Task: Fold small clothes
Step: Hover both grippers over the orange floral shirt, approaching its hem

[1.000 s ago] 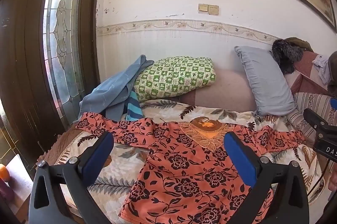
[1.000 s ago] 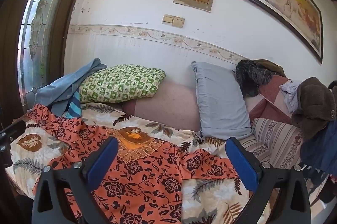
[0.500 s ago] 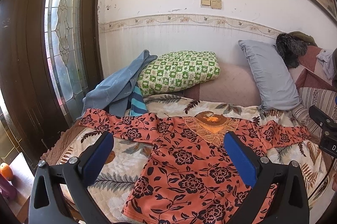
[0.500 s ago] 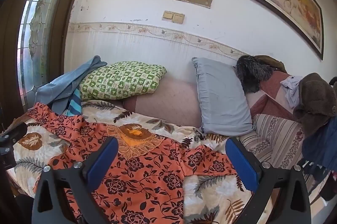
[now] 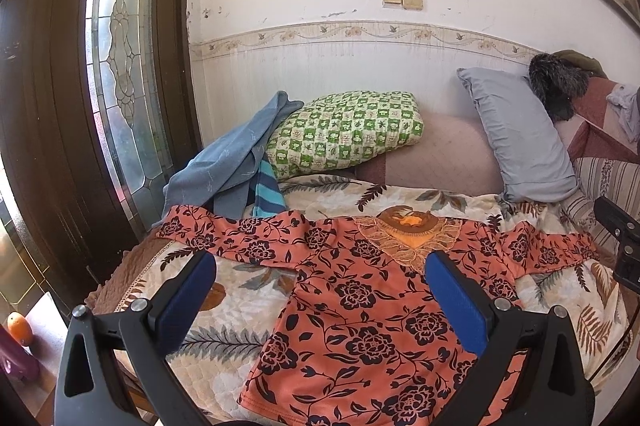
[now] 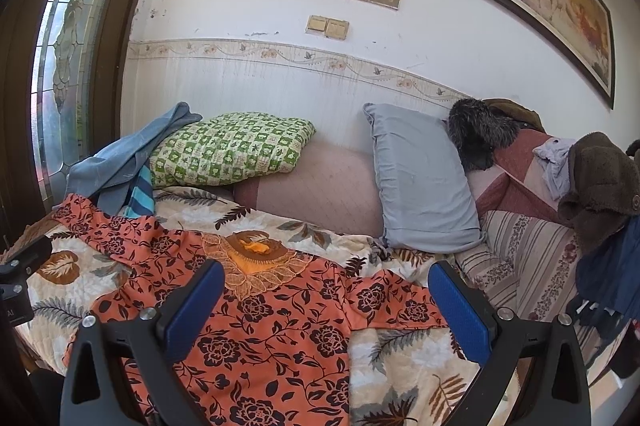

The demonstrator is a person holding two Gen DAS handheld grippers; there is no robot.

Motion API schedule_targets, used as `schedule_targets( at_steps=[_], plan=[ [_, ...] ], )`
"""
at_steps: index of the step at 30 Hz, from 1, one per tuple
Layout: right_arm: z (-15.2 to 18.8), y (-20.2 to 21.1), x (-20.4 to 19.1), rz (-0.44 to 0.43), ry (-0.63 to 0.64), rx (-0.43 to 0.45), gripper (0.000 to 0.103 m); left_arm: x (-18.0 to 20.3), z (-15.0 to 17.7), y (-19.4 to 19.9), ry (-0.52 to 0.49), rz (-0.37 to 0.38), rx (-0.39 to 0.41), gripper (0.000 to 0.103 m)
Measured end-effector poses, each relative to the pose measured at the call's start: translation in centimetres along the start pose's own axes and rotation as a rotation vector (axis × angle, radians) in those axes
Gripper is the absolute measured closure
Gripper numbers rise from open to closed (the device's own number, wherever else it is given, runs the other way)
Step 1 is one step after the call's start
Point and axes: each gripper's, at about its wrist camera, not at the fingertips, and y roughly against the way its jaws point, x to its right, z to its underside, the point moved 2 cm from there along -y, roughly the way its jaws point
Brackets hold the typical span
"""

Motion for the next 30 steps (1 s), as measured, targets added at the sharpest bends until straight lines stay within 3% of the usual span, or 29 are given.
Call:
schedule_targets(
  at_steps=[30],
  plan=[
    [0.89,-0.83,-0.27,-0.013,0.001,-0.030,0.000,-0.40,0.24,-1.02,-0.013,-0.054,-0.037,0.000]
  ],
)
